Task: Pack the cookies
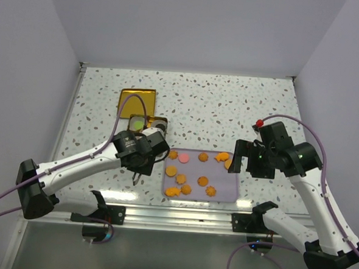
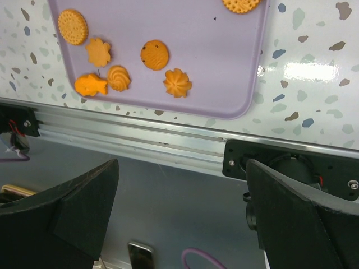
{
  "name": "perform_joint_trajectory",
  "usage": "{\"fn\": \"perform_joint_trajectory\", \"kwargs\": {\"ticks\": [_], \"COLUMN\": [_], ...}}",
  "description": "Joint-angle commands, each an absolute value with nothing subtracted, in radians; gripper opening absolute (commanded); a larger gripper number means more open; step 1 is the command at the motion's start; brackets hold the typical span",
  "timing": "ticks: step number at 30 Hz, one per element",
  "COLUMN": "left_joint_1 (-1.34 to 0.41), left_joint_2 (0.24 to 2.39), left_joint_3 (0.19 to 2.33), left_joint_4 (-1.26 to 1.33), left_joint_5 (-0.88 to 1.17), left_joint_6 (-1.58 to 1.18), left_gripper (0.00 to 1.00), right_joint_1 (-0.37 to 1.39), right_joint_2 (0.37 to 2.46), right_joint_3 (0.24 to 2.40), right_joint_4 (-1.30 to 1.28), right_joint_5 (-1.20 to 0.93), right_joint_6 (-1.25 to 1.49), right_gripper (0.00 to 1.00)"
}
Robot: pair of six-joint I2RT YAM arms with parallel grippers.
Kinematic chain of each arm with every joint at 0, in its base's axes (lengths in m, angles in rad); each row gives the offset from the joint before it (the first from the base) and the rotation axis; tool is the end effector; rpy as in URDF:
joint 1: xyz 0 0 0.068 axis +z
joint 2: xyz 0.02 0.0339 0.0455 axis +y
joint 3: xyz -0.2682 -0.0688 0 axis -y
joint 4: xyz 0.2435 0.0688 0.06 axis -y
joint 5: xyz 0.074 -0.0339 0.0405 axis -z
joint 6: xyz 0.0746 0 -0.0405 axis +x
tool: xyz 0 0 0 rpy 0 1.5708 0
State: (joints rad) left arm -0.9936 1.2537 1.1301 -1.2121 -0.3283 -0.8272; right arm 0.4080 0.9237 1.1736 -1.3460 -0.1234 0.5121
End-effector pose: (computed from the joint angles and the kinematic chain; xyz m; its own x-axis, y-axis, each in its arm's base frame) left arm 0.1397 -0.1705 0.2572 -0.9129 0.1252 -0.3885 0.1186 0.9921 0.0408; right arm 0.1314 0.0668 0.3142 -0.9299 0.1278 -0.3448 0.0118 0.9475 0.3194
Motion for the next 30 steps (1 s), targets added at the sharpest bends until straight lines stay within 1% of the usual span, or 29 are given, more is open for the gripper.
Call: {"fn": "perform_joint_trajectory", "kwargs": {"ticks": [1,6,16,26,30], "left_joint_1": [-0.968,-0.954,-0.937,-0.934,-0.934], "left_joint_2": [1.233,1.232,1.275,1.285,1.285], "left_joint_3": [1.082,1.034,1.037,1.049,1.061], "left_joint_4": [-1.175,-1.137,-1.098,-1.112,-1.126], "left_joint_5": [-0.327,-0.31,-0.295,-0.298,-0.299], "left_joint_6": [-0.827,-0.83,-0.799,-0.798,-0.799], "left_gripper": [0.42,0.42,0.42,0.52,0.52], "right_joint_1": [0.413,0.413,0.413,0.413,0.413], "right_joint_2": [0.928,0.936,0.943,0.951,0.954], "right_joint_3": [1.178,1.178,1.173,1.175,1.177], "right_joint_4": [-1.345,-1.345,-1.341,-1.336,-1.332], "right_joint_5": [-0.143,-0.137,-0.137,-0.137,-0.14], "right_joint_6": [0.503,0.502,0.497,0.491,0.491], "right_gripper": [0.99,0.99,0.99,0.99,0.99]}}
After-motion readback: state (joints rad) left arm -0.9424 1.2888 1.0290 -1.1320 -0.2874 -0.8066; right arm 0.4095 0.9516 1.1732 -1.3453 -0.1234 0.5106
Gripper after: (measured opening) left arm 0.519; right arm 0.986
